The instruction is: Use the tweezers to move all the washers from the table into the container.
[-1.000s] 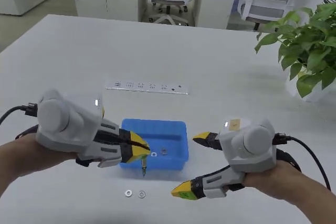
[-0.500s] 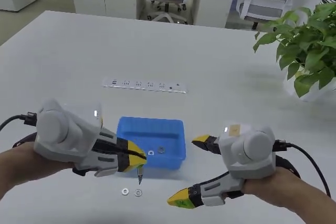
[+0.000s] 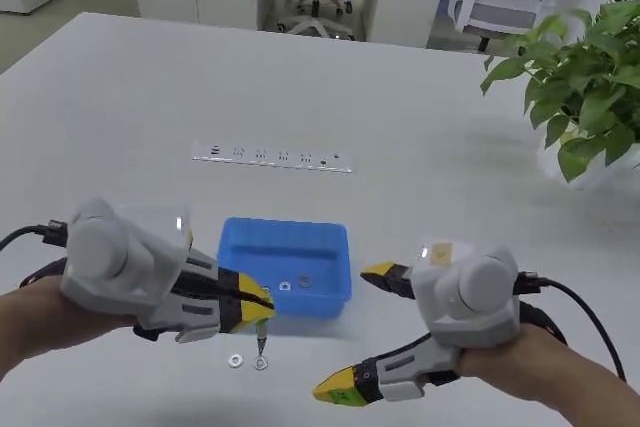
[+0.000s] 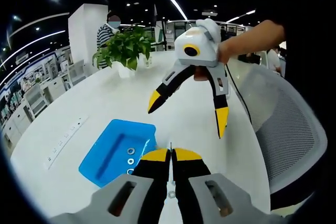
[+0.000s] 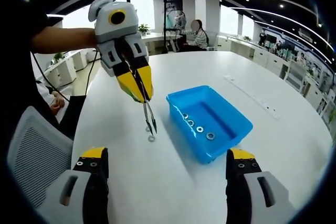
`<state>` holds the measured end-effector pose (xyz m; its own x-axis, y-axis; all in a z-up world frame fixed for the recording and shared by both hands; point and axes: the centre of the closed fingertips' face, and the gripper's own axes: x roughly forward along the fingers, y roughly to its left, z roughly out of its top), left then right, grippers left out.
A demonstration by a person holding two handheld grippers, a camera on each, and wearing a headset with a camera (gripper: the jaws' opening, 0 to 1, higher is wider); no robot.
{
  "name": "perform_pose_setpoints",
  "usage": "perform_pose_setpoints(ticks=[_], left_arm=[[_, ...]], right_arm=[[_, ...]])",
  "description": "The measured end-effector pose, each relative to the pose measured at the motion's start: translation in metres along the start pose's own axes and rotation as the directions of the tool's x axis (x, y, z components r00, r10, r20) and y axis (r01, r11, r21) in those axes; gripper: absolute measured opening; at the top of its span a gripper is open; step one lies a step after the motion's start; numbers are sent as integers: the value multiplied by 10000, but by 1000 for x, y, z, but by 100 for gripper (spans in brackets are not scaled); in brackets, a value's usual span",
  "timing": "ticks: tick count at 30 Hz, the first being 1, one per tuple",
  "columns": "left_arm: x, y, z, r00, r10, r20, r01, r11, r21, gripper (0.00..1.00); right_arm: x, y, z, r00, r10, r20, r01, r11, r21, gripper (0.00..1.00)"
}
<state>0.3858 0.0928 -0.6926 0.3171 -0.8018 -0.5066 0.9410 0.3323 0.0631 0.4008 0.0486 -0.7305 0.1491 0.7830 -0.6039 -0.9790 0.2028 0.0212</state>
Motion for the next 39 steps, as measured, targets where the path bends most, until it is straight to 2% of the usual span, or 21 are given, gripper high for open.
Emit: perform_pose_setpoints(ticks=[23, 31, 39], left_arm=[[3, -1, -11, 9998, -32, -178, 31, 10000, -83, 5], [1, 1, -12, 9998, 6, -180, -7, 10000, -85, 5], [1, 2, -12, 9999, -73, -116, 72, 9999, -91, 5]], right_arm=[[2, 4, -4, 9998, 161, -83, -162, 9999, -36, 92], [6, 13, 3, 9978, 616, 239, -601, 9965, -585, 81], [12, 17, 5, 9951, 963, 204, -932, 9885, -1189, 68]])
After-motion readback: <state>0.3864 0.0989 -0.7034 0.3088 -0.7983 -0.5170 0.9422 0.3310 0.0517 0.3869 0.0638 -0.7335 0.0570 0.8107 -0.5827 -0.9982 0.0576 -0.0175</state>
